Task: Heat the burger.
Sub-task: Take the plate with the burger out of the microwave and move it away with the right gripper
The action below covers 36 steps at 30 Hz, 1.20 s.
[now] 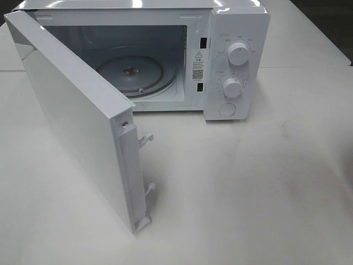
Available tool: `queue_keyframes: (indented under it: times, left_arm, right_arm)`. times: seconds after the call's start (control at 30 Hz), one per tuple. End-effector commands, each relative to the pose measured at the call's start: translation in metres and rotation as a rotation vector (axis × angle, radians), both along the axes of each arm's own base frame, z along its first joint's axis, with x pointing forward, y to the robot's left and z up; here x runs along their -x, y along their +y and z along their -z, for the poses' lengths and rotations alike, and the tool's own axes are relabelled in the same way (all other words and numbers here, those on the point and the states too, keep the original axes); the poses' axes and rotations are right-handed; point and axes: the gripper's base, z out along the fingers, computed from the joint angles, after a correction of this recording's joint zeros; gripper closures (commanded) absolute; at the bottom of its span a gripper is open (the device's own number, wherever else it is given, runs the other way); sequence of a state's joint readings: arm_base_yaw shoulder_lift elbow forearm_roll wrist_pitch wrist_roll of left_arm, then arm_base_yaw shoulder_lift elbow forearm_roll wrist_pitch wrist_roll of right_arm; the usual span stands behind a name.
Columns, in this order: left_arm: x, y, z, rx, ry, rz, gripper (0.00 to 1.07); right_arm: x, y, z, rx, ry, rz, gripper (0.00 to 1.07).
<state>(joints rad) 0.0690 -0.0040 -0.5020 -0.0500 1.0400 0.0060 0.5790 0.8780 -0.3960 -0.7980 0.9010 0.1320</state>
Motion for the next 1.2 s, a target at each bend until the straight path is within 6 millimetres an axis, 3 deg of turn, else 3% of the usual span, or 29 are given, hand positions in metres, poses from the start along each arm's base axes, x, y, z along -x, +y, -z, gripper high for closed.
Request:
queue_keyframes:
  times: [0.03, 0.67, 1.2]
  left_arm:
    - [0.003, 0.000, 0.001, -0.004, -0.026, -0.006, 0.07]
    - [0.003, 0.000, 0.001, -0.004, -0.026, -0.006, 0.07]
    - [0.003, 0.000, 0.001, -0.004, -0.026, -0.006, 0.07]
  right_arm:
    - [-0.011, 0.001, -0.008, 0.007, -0.066, 0.109, 1.07]
    - [-0.064, 0.030, 0.000, -0.028, -0.122, 0.507, 1.07]
    - [-0.084, 0.044, 0.045, 0.048, -0.052, 0.592, 1.05]
